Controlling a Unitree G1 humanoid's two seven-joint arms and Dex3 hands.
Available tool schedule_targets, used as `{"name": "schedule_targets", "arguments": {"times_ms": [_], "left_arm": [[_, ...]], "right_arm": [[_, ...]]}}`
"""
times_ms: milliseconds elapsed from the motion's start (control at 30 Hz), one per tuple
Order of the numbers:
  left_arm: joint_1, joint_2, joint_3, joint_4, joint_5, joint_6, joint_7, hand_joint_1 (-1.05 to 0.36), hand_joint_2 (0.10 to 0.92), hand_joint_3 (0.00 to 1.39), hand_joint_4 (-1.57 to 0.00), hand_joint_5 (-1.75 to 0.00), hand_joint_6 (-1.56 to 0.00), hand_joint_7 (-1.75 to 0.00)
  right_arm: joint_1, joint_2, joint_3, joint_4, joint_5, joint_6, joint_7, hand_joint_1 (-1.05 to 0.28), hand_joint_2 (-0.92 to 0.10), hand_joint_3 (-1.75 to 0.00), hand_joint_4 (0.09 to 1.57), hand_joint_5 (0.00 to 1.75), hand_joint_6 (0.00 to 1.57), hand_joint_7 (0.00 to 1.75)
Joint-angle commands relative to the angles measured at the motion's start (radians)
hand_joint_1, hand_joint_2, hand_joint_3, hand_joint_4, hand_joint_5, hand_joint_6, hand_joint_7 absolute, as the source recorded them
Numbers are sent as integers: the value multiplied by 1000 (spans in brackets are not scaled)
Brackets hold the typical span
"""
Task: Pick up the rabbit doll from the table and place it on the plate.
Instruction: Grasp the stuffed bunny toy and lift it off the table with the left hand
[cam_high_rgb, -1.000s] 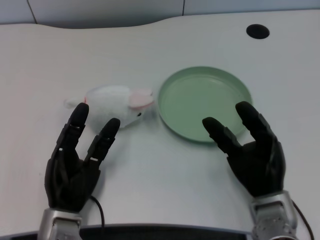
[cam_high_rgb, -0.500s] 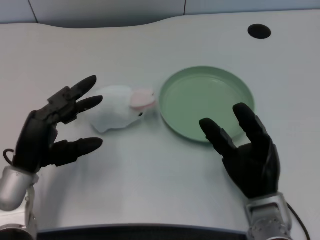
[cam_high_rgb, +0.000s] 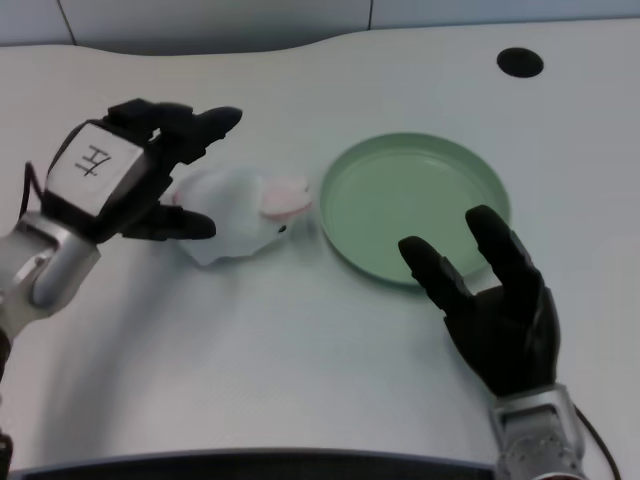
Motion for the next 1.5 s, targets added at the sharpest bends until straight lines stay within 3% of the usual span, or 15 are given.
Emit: {"name": "schedule_targets", "arguments": {"times_ms": [33, 133, 200, 300, 500, 700, 833, 933, 1067, 1233, 1333, 1400, 1467, 1500], "left_arm": [[-114, -35, -119, 118, 51, 131, 47, -852, 851, 15, -274, 0, -269, 0], [-158, -55, -182, 175, 34, 175, 60, -866, 866, 15, -226, 0, -246, 0], [-189, -86, -230, 217, 35, 217, 34, -895, 871, 12, -208, -1, -231, 0], [-219, -118, -280, 254, 20, 266, -46, -922, 893, 15, -123, 0, -149, 0], [-236, -172, -306, 289, -60, 306, -240, -974, 910, 7, -63, -6, -51, -1], [-237, -173, -325, 286, -105, 307, -280, -975, 903, 1, -74, -11, -45, 0], [-210, -221, -298, 308, -181, 322, -394, -957, 861, 0, -161, -53, -52, -3], [-206, -232, -295, 309, -216, 330, -435, -984, 864, 3, -164, -49, -75, -11], [-203, -245, -283, 311, -259, 340, -495, -891, 804, 0, -281, -94, -146, -29], [-203, -252, -277, 309, -291, 355, -535, -788, 758, 1, -366, -110, -215, -30], [-210, -259, -266, 309, -316, 380, -577, -531, 738, 1, -503, -121, -382, -41], [-207, -255, -265, 305, -320, 370, -548, -344, 751, 4, -660, -190, -598, -94], [-204, -253, -273, 302, -312, 369, -508, -259, 759, 3, -731, -233, -710, -105], [-203, -253, -280, 301, -305, 371, -482, -178, 795, 3, -693, -686, -860, -243]], "right_arm": [[13, 7, -1, -8, 4, 1, 0, -834, -921, -105, 954, 13, 941, 0], [19, 7, 5, -16, -2, -10, 1, -844, -921, -115, 952, 11, 938, 0], [33, 13, 4, -33, 2, -18, 7, -844, -921, -120, 960, 15, 942, 2], [50, 18, 4, -54, 10, -14, 19, -836, -921, -134, 965, 16, 941, 1], [86, 32, 7, -96, 13, -26, 24, -836, -921, -145, 967, 16, 939, 0], [97, 35, 14, -115, 15, -21, 18, -841, -921, -153, 970, 16, 940, 0], [145, 39, 16, -163, 29, -13, 23, -835, -921, -156, 960, 10, 926, 0], [158, 38, 26, -180, 35, -5, 23, -836, -921, -157, 959, 9, 922, 0], [173, 35, 41, -197, 43, -2, 24, -840, -921, -154, 964, 10, 923, 1], [182, 36, 49, -209, 54, 2, 21, -832, -921, -149, 966, 10, 923, 1], [189, 37, 54, -217, 53, -3, 16, -833, -921, -150, 969, 11, 923, 0], [195, 38, 58, -227, 52, 0, 7, -834, -921, -149, 968, 10, 928, 3], [199, 38, 60, -234, 55, 2, 1, -834, -921, -147, 968, 9, 931, 4], [199, 37, 60, -234, 57, 4, 2, -833, -921, -145, 969, 9, 931, 4]]}}
